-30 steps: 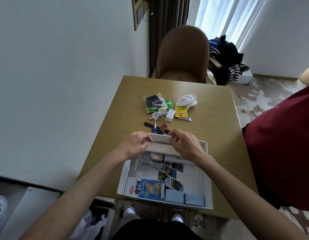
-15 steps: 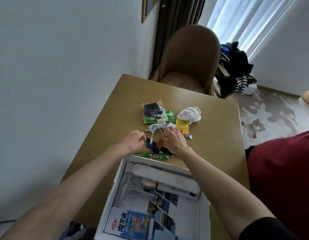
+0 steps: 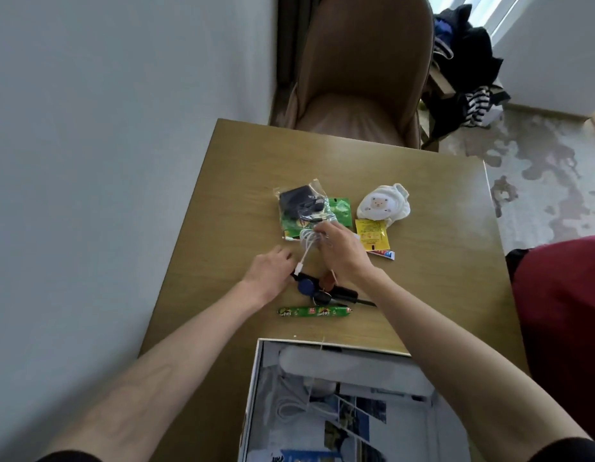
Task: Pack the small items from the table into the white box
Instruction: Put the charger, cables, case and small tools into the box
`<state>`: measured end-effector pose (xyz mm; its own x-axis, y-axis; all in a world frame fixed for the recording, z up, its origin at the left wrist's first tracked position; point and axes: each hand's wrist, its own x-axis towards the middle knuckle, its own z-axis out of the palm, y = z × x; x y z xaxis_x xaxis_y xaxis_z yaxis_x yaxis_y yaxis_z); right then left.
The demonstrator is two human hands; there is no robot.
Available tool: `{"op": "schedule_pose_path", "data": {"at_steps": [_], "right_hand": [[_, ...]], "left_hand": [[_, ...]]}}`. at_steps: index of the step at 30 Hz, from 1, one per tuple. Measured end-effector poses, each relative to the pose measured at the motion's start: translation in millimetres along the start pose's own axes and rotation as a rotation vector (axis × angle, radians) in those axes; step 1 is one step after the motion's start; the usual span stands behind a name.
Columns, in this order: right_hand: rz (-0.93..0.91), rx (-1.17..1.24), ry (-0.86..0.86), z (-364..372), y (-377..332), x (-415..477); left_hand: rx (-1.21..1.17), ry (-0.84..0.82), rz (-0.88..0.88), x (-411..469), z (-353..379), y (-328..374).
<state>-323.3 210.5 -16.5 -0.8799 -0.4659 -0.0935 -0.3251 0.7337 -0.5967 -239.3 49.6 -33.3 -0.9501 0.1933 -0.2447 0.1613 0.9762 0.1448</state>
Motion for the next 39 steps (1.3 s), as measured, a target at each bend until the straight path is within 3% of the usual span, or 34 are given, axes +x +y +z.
{"op": "schedule_pose_path", "data": {"at_steps": [4, 11, 17, 20, 29, 39], "right_hand": [[0.128, 0.468, 0.074, -27.9, -4.7, -18.3], [0.161, 0.73, 0.091, -68.9, -9.7, -82.6], [0.111, 0.936, 0.088, -108.8, -34.8, -148.8], [0.062, 0.918, -0.072, -115.6, -41.4, -178.1], [0.128, 0.785, -0.587, -89.1, -41.9, -233.7], [-0.155, 0.031, -0.741, -45.2, -71.4, -253.6]], "left_hand": [[-0.087, -0.001, -0.012, 4.6, -8.3, -0.6], [-0.321, 0.028, -0.195, -16.8, -28.3, 11.7], [-0.548, 0.267, -0.301, -78.2, -60.6, 31.6], [-0.698, 0.388, -0.341, -122.4, -73.5, 52.4], [-0.691, 0.475, -0.433, -225.9, -50.5, 102.0], [-0.73, 0.494, -0.342, -245.7, -36.5, 89.0]]}}
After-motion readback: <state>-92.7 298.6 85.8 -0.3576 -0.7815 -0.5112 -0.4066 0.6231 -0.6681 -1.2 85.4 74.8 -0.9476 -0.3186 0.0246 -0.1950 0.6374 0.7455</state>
